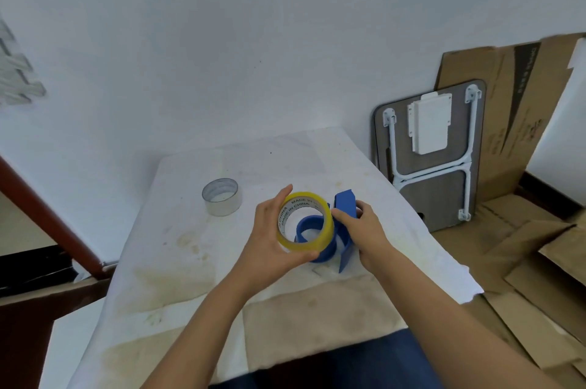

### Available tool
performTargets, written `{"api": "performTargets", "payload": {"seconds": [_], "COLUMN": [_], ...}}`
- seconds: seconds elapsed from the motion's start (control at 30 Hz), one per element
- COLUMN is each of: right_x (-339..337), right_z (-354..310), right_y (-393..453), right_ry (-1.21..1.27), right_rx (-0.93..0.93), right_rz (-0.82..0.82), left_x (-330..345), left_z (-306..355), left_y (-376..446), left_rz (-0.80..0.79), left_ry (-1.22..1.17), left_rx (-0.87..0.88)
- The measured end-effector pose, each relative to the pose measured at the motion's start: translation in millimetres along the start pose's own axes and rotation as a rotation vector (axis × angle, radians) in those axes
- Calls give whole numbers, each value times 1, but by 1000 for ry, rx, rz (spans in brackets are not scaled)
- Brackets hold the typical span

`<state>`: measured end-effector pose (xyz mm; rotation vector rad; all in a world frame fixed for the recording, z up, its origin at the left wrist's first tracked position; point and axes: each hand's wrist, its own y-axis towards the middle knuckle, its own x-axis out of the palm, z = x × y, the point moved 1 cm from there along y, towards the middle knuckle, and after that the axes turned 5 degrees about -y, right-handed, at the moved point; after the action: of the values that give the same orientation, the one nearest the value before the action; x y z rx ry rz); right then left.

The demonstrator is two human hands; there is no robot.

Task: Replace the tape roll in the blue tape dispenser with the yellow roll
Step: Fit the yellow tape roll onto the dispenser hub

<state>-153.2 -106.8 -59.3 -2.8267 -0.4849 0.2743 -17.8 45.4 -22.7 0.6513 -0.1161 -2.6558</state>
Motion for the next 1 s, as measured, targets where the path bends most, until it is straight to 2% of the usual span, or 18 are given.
{"api": "performTargets", "payload": {"seconds": [0.23,0.7,1.0], "right_x": [2,10,10], "right_z": [1,8,6], "right_y": [-6,-11,-16], "right_ry": [15,91,48], "right_rx": [-71,-41,-62], "right_rz": [-2,-33,-38], "left_x": [12,14,10], "left_z": [-2,-1,1], "left_y": [1,6,15], "left_rz": [-1,-202,-217], "left_ry": [-26,64,73], "left_rx": [-28,-42,-90]}}
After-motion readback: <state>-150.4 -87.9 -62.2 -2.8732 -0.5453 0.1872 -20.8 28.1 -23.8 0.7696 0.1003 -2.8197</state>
